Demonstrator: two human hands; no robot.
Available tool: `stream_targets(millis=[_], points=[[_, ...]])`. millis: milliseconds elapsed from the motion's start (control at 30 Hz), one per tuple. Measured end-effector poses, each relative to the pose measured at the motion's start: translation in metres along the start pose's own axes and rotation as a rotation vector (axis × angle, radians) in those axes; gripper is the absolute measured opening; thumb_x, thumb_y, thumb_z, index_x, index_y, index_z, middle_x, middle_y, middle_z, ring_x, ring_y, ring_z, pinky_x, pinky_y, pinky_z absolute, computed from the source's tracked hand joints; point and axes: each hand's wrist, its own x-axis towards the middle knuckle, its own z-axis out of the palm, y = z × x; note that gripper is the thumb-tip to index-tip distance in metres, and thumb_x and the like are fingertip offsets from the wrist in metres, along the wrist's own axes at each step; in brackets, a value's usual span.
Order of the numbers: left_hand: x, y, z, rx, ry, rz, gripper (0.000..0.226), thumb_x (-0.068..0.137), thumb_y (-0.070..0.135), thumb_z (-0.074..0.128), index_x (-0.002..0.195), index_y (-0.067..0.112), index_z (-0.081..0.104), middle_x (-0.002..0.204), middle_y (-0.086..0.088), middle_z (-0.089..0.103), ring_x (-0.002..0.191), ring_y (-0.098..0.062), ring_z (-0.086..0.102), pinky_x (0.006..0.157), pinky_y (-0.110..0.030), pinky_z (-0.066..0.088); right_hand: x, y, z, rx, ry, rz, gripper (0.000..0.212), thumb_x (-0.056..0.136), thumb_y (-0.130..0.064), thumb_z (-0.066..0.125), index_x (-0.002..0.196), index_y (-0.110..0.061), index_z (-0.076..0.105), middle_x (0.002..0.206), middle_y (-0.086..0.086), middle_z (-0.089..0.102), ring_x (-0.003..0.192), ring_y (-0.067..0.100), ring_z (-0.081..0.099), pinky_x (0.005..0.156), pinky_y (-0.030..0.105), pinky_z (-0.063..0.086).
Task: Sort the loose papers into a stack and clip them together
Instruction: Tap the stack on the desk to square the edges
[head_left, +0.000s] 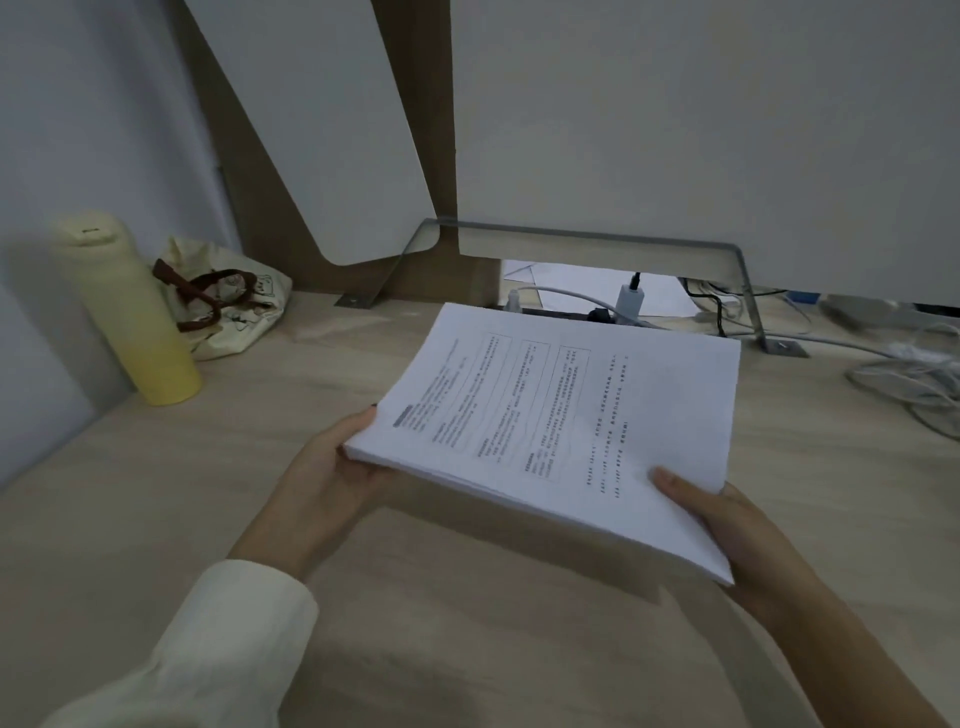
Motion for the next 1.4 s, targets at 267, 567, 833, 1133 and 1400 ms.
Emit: stream_targets(millis=[267,567,833,1133,1400], points=[[0.007,-0.051,0.047,0.139,0.238,0.22,0.017,0.092,0.022,0.052,0.104,0.026,0.063,0.1,0.004,0.07,0.083,-0.012,0.066,0.075,-0.03,0.052,-0.002,0.033,0.052,0.064,0.109,-0.104,0.022,0.089,-0.022,0.056,0.11,-0.021,0.062,0.106,-0.004,0.074,0.097,0.015,0.07,0.088,0.035,0.051],[-0.008,-0.005,0.057,0.284,0.109,0.526,0.024,0.093,0.018,0.05,0.113,0.028,0.06,0.112,0.009,0.068,0.106,-0.012,0.064,0.086,-0.029,0.051,-0.003,-0.008,0.002,0.033,-0.041,-0.071,0.042,0.075,-0.017,0.059,0.117,-0.014,0.061,0.112,0.004,0.072,0.096,0.017,0.07,0.075,0.027,0.059],[-0.027,0.007,0.075,0.516,-0.13,0.69,0.025,0.092,0.009,0.051,0.107,0.027,0.058,0.094,0.019,0.072,0.093,0.0,0.066,0.073,-0.013,0.051,-0.002,-0.051,0.02,-0.335,-0.003,-0.418,0.04,0.086,-0.007,0.054,0.108,-0.039,0.062,0.11,-0.013,0.071,0.102,0.006,0.066,0.083,0.029,0.054],[-0.032,-0.016,0.077,0.436,-0.145,0.702,0.028,0.089,0.016,0.052,0.116,0.022,0.054,0.106,0.013,0.07,0.102,-0.006,0.065,0.079,-0.019,0.052,-0.001,-0.03,0.035,-0.282,0.19,-0.496,0.046,0.088,0.0,0.042,0.101,-0.038,0.064,0.106,-0.024,0.069,0.116,0.011,0.056,0.095,0.037,0.043],[-0.03,-0.03,0.07,0.505,-0.163,0.7,0.026,0.091,0.015,0.049,0.113,0.029,0.051,0.112,0.015,0.068,0.108,-0.006,0.062,0.085,-0.023,0.052,-0.002,-0.023,0.028,-0.218,0.195,-0.482,0.041,0.092,-0.005,0.043,0.102,-0.036,0.066,0.112,-0.015,0.069,0.115,0.014,0.058,0.105,0.047,0.04]])
